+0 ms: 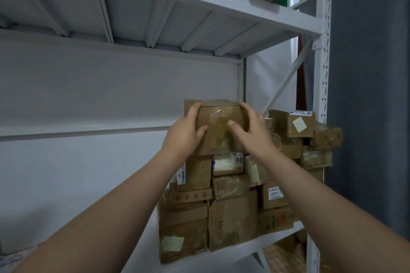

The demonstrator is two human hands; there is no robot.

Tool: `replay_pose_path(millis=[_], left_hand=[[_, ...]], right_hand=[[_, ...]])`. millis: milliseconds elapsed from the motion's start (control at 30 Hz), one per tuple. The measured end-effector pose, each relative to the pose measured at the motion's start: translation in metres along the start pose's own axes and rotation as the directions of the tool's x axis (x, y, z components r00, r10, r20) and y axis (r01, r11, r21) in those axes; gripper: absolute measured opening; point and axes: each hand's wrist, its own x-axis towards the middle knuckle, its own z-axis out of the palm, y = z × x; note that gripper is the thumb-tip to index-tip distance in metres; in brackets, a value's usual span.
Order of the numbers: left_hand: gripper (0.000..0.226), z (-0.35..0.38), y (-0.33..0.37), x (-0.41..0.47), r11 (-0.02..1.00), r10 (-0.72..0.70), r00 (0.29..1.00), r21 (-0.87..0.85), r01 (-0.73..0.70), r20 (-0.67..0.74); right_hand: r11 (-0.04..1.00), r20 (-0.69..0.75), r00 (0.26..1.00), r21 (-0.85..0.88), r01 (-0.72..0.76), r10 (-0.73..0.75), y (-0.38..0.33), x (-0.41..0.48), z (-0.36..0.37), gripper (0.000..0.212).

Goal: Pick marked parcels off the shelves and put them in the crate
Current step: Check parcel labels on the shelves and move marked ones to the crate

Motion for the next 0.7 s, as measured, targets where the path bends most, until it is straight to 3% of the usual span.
replay_pose_path(millis=[200, 367, 467, 533, 600, 700], left_hand=[[0.036, 0.001, 0.016, -0.022, 0.963, -0.037, 0.982, -0.268, -0.014, -0.183], [0.018, -0.002, 0.029, -0.029, 0.877, -0.191, 0.943, -0.480, 0.039, -0.274], [0.019, -0.011, 0.039, -0.038, 0.796, -0.246, 0.933, -0.604, 0.040, -0.263], [0.031, -0.018, 0.044, -0.046, 0.751, -0.243, 0.934, -0.660, 0.010, -0.262], [0.044, -0.023, 0.042, -0.054, 0.765, -0.229, 0.937, -0.644, 0.005, -0.264], [0.051, -0.030, 0.033, -0.067, 0.789, -0.239, 0.937, -0.613, 0.034, -0.256]], right_hand=[[0.978, -0.157, 0.984, 0.178, 0.107, -0.079, 0.007, -0.018, 0.002, 0.031], [0.956, -0.280, 0.952, 0.226, 0.189, -0.122, 0.004, -0.032, 0.004, 0.016], [0.921, -0.326, 0.940, 0.328, 0.212, -0.100, -0.005, -0.037, 0.001, 0.021], [0.887, -0.272, 0.961, 0.434, 0.159, -0.039, -0.010, -0.043, -0.001, 0.040], [0.907, -0.206, 0.978, 0.413, 0.079, 0.008, -0.013, -0.048, -0.003, 0.062], [0.921, -0.156, 0.988, 0.386, 0.046, 0.016, -0.022, -0.059, -0.004, 0.056]])
